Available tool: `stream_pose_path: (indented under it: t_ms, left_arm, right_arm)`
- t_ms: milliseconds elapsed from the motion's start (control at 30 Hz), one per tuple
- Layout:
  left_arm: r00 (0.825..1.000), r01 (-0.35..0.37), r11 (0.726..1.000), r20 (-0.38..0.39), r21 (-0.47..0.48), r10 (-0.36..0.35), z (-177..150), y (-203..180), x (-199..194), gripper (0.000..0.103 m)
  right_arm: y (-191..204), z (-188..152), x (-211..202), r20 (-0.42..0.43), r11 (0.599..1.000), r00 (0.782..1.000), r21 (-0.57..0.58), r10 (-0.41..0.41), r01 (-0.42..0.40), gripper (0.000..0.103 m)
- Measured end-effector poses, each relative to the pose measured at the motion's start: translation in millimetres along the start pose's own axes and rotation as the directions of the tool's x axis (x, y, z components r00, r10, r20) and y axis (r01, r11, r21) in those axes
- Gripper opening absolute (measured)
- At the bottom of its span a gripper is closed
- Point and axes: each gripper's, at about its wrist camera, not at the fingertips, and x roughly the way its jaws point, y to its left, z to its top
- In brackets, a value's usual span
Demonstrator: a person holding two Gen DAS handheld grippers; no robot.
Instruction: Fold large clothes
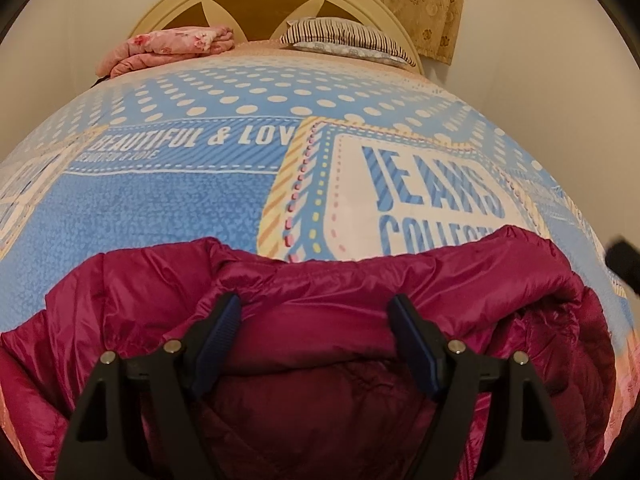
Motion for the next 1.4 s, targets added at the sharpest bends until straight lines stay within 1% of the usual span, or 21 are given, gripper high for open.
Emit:
stream_pose_path:
  t_ms: [33, 67, 100, 133, 200, 300, 467, 633, 767, 1100, 1400]
  left_arm:
    - [1.000, -0.001, 1.000, -0.001, 0.000, 0.001, 0, 0, 1, 0.080]
    - [1.000, -0.003, 1.000, 0.000, 0.002, 0.003, 0, 0, 1, 0.080]
    - [1.000, -0.004, 1.000, -0.001, 0.003, 0.004, 0, 0, 1, 0.080]
    - [1.000, -0.003, 1.000, -0.001, 0.002, 0.003, 0, 0, 2, 0.080]
    - [1.000, -0.006, 1.000, -0.003, 0.005, 0.006, 0, 0, 2, 0.080]
    - [1.000, -0.008, 1.000, -0.009, 0.013, 0.008, 0, -2, 4, 0.082]
    - [0.999, -0.035, 0.999, -0.021, 0.041, 0.035, 0, -7, 7, 0.083]
    - [0.993, -0.108, 0.988, -0.040, 0.107, 0.113, -1, -19, 13, 0.086]
    - [0.987, -0.148, 0.979, -0.045, 0.137, 0.155, -2, -24, 16, 0.089]
    - [0.985, -0.157, 0.977, -0.047, 0.143, 0.166, -2, -24, 18, 0.090]
    - [0.985, -0.157, 0.977, -0.048, 0.143, 0.165, -2, -24, 18, 0.090]
  right_arm:
    - [8, 7, 10, -0.021, 1.000, 1.000, -0.020, 0.007, -0.008, 0.051]
    - [12, 9, 18, -0.043, 0.999, 0.999, -0.042, -0.004, 0.002, 0.051]
    - [17, 10, 32, -0.071, 0.997, 0.997, -0.069, -0.039, 0.034, 0.051]
    - [18, 9, 41, -0.090, 0.996, 0.994, -0.077, -0.054, 0.047, 0.051]
    - [17, 1, 64, -0.152, 0.997, 0.987, -0.066, -0.060, 0.050, 0.051]
    - [12, -17, 80, -0.198, 0.995, 0.977, -0.070, -0.079, 0.066, 0.050]
    - [8, -31, 86, -0.216, 0.993, 0.972, -0.097, -0.091, 0.071, 0.050]
    - [15, -35, 94, -0.217, 0.984, 0.966, -0.138, -0.139, 0.111, 0.051]
    - [16, -35, 96, -0.217, 0.980, 0.963, -0.151, -0.157, 0.126, 0.051]
    - [23, -36, 100, -0.213, 0.968, 0.956, -0.191, -0.200, 0.160, 0.051]
    - [25, -37, 101, -0.210, 0.966, 0.955, -0.198, -0.210, 0.168, 0.052]
